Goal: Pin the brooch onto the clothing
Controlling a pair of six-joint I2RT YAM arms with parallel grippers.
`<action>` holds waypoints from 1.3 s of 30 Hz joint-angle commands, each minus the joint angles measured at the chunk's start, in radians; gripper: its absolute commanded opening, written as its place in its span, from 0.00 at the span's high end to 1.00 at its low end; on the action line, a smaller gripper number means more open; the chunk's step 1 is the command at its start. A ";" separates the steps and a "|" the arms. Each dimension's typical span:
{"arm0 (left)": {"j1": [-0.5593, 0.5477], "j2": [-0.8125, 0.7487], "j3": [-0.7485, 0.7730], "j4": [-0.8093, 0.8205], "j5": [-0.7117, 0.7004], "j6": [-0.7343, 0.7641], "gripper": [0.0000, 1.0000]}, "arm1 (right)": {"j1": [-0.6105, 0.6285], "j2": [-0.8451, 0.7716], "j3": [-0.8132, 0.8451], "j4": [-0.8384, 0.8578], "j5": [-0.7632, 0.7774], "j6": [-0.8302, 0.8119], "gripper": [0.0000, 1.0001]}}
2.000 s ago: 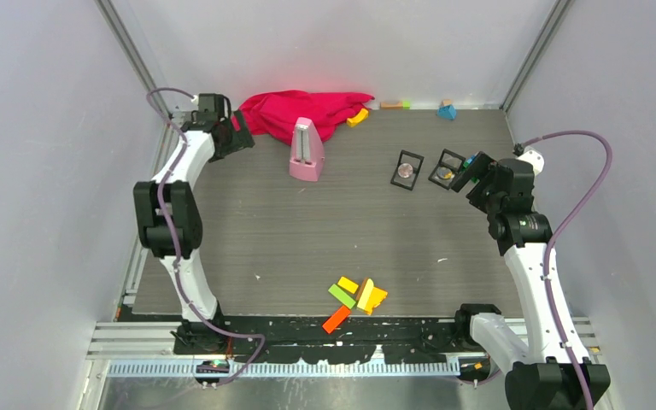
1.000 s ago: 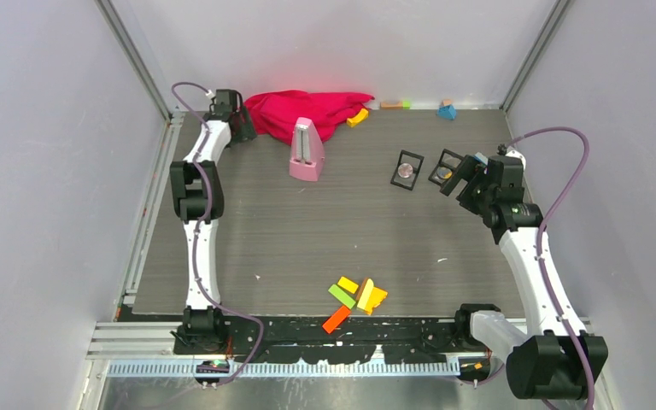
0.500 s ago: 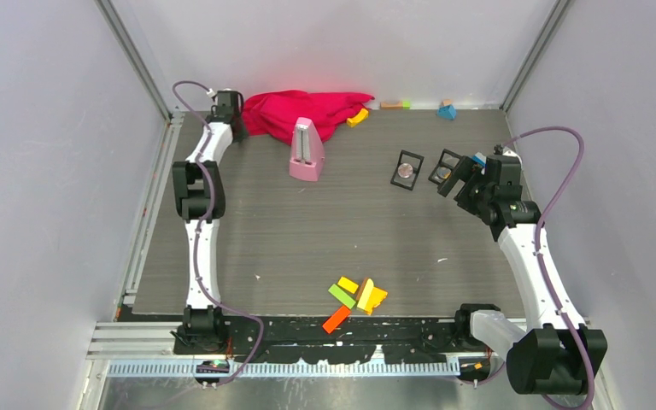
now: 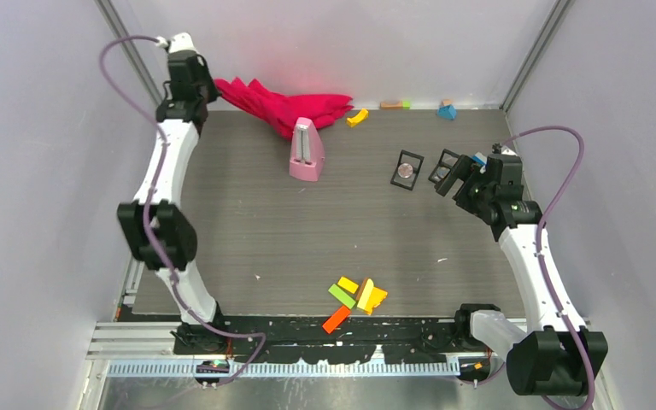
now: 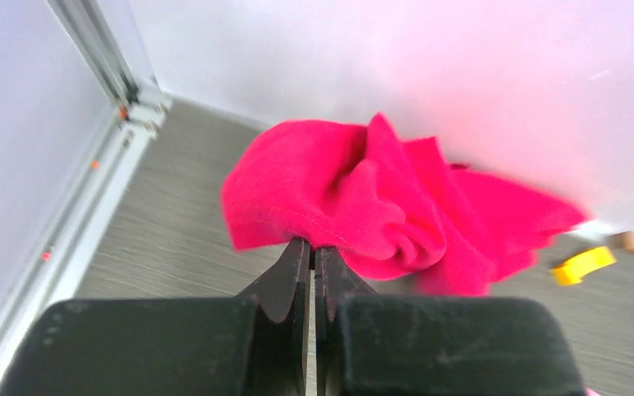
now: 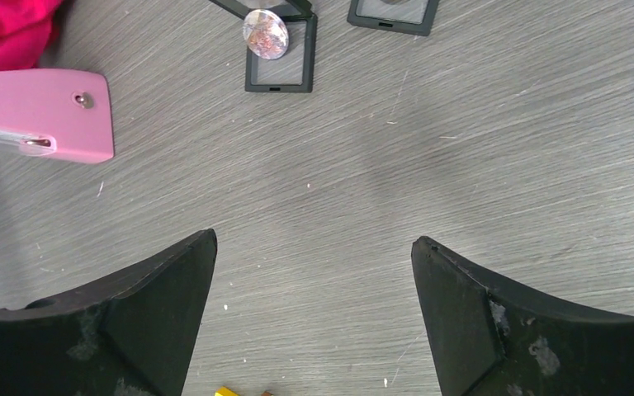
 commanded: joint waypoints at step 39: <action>-0.838 -0.435 -0.311 -0.221 0.390 -0.037 0.86 | 0.033 -0.116 -0.043 0.016 -0.240 0.058 0.09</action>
